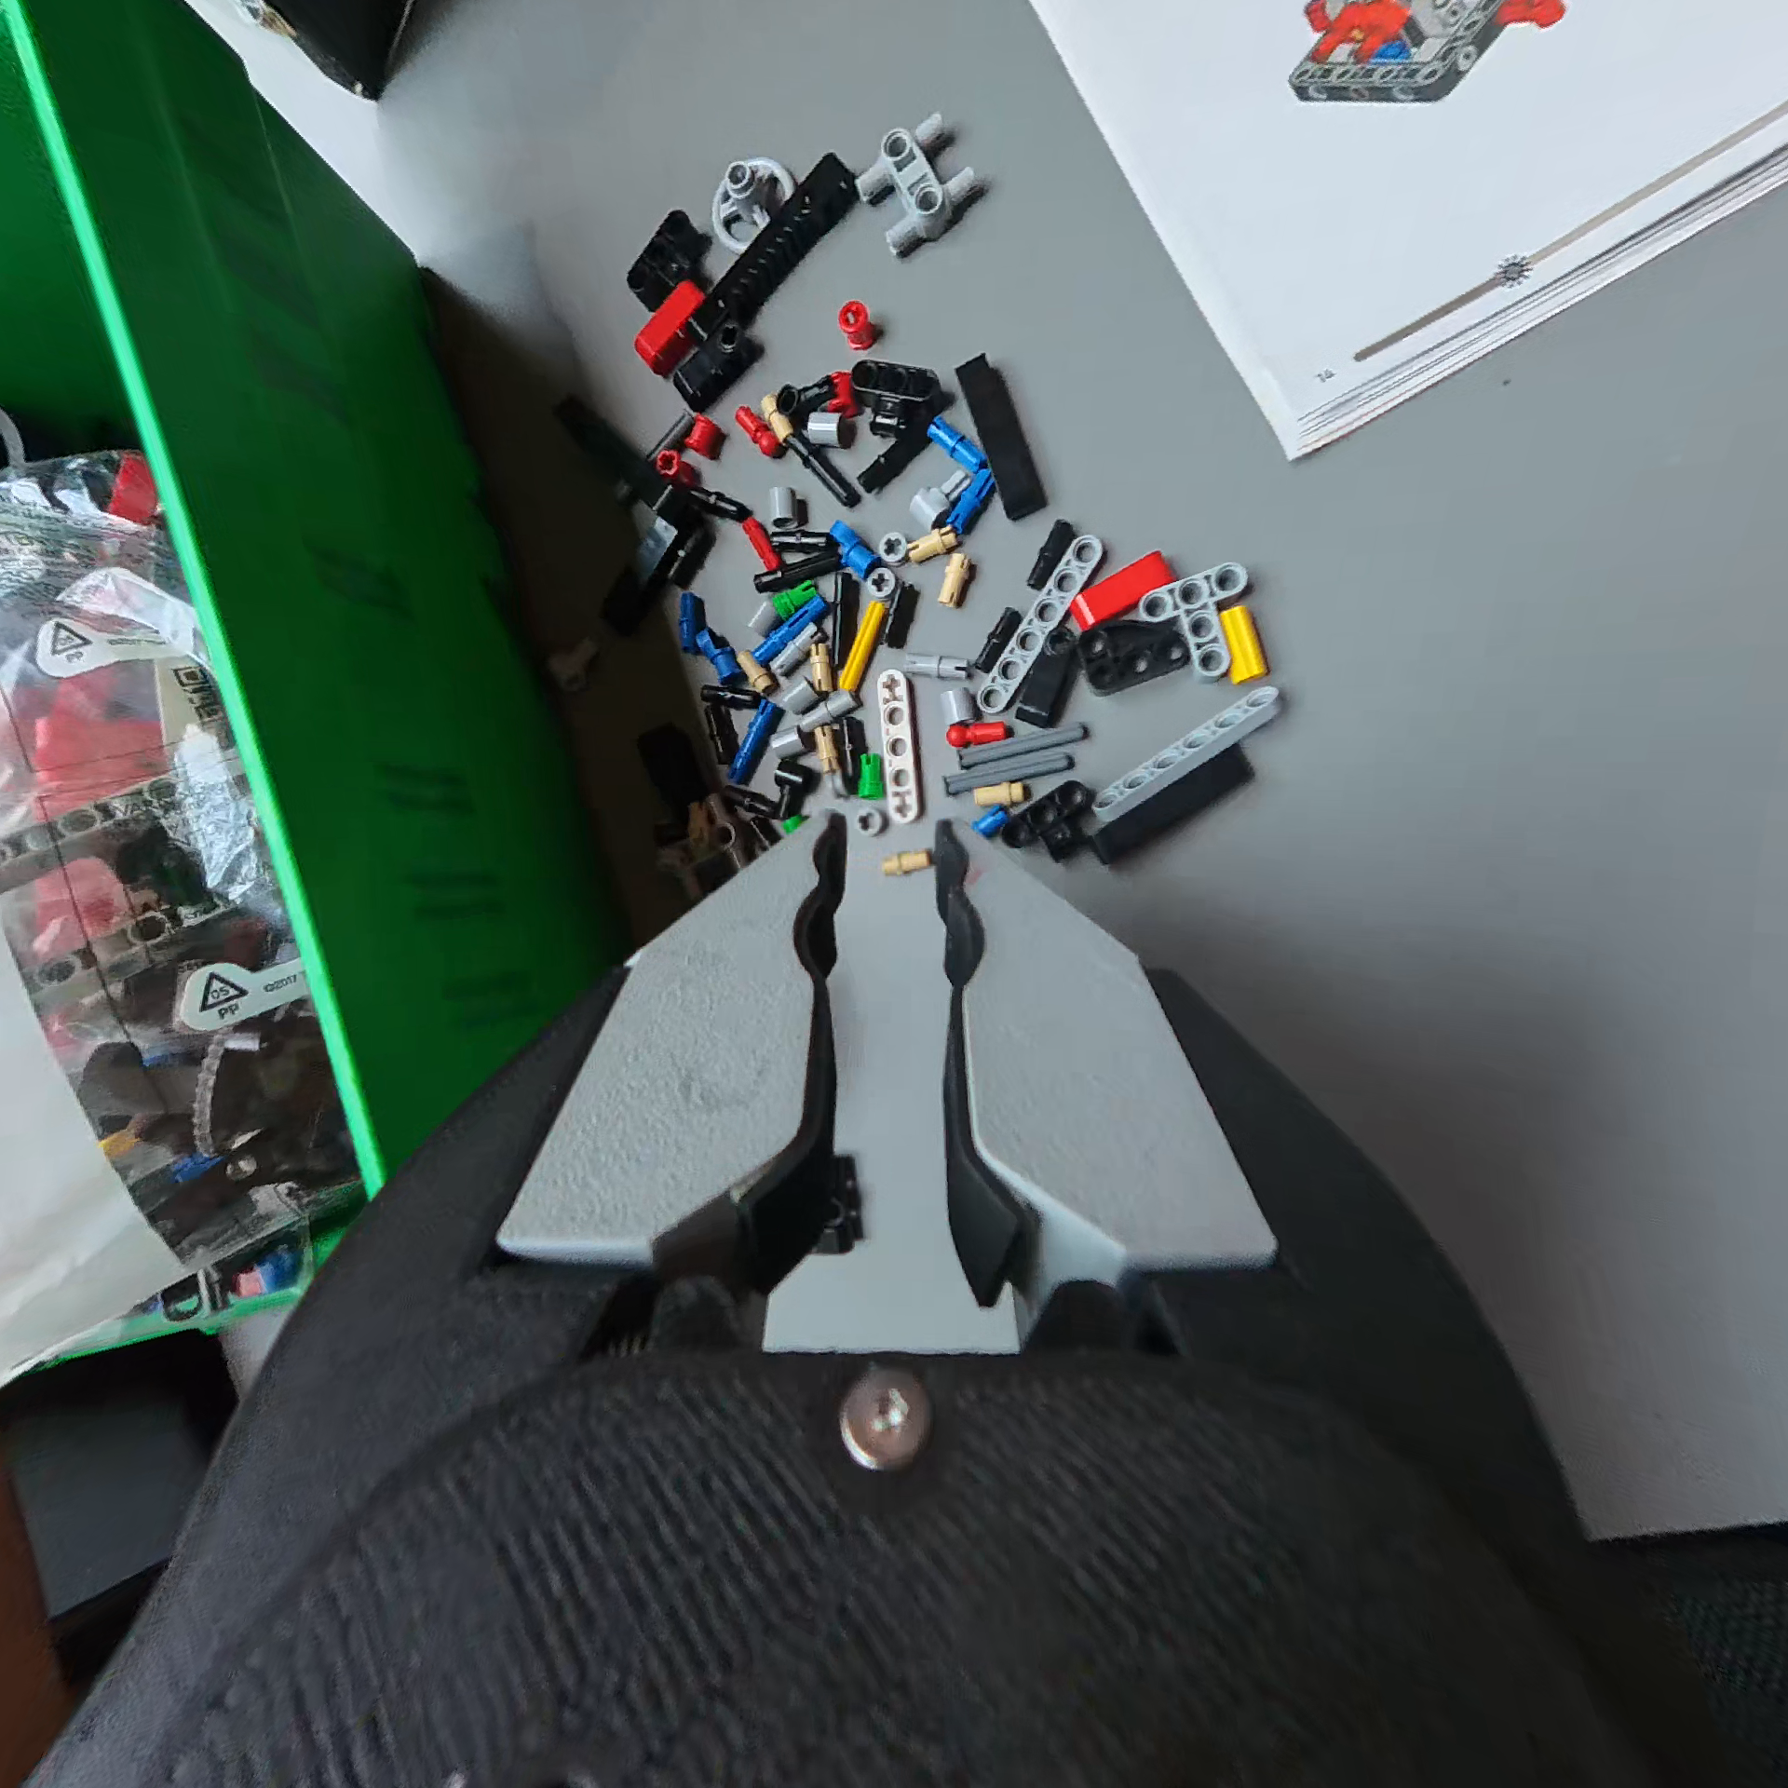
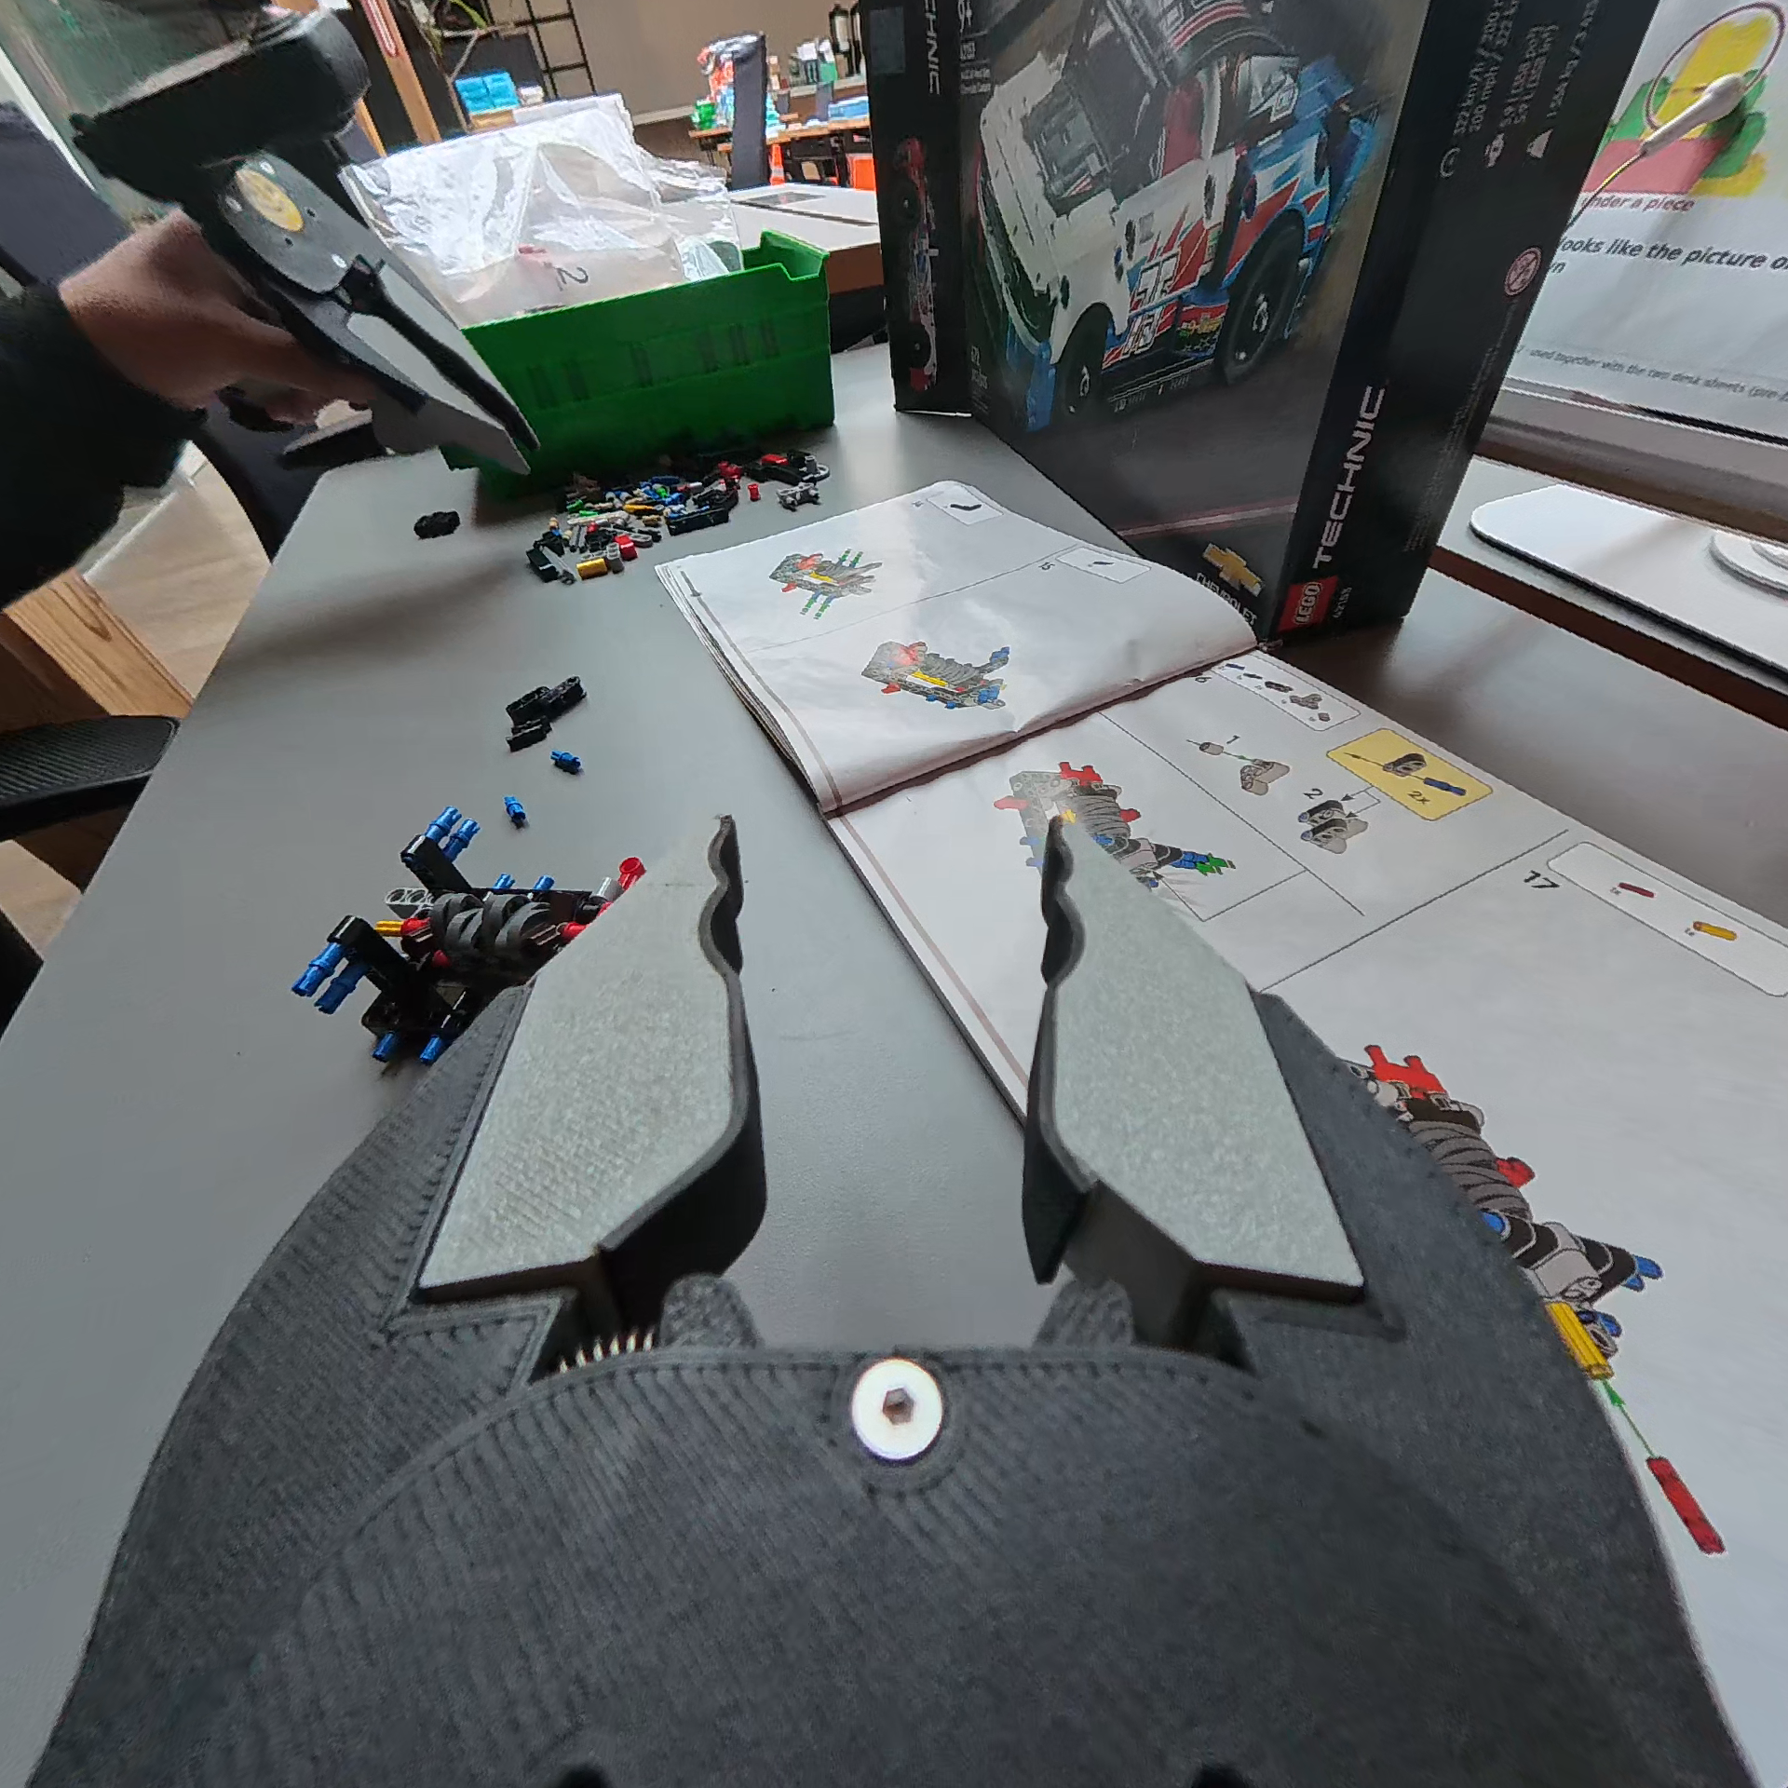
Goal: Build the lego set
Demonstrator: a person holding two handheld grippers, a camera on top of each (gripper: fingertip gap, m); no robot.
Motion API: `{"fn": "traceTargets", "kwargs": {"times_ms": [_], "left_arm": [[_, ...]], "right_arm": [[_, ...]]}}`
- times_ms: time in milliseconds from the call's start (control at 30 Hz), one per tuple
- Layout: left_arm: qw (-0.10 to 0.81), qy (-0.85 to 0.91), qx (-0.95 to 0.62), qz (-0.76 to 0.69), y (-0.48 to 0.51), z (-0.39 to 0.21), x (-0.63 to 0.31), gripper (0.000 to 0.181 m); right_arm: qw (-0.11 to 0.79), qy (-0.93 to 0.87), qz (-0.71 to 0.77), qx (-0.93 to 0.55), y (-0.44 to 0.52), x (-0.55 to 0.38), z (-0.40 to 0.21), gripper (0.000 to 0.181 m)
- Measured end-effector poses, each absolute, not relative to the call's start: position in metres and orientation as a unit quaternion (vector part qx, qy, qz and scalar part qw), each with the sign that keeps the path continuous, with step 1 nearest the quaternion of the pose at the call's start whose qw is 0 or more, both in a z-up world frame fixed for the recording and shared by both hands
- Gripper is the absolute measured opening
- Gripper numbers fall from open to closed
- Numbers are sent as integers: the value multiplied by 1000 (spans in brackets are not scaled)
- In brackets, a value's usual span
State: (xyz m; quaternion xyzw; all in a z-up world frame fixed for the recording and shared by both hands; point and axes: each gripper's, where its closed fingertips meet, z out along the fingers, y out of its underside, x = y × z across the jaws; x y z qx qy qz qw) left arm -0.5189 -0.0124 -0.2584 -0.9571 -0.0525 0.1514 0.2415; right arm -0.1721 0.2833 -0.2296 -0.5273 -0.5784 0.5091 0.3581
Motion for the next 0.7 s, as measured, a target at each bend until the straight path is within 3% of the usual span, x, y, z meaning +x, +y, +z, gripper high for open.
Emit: {"fn": "traceTargets", "kwargs": {"times_ms": [167,700], "left_arm": [[203,-67,-967,136,-21,-267,-524,15],[235,-27,-970,61,9,-275,-483,5]], "right_arm": [[351,-583,507,-529,282,-173,-232,59],[360,-578,505,-530,284,-173,-231,57]]}}
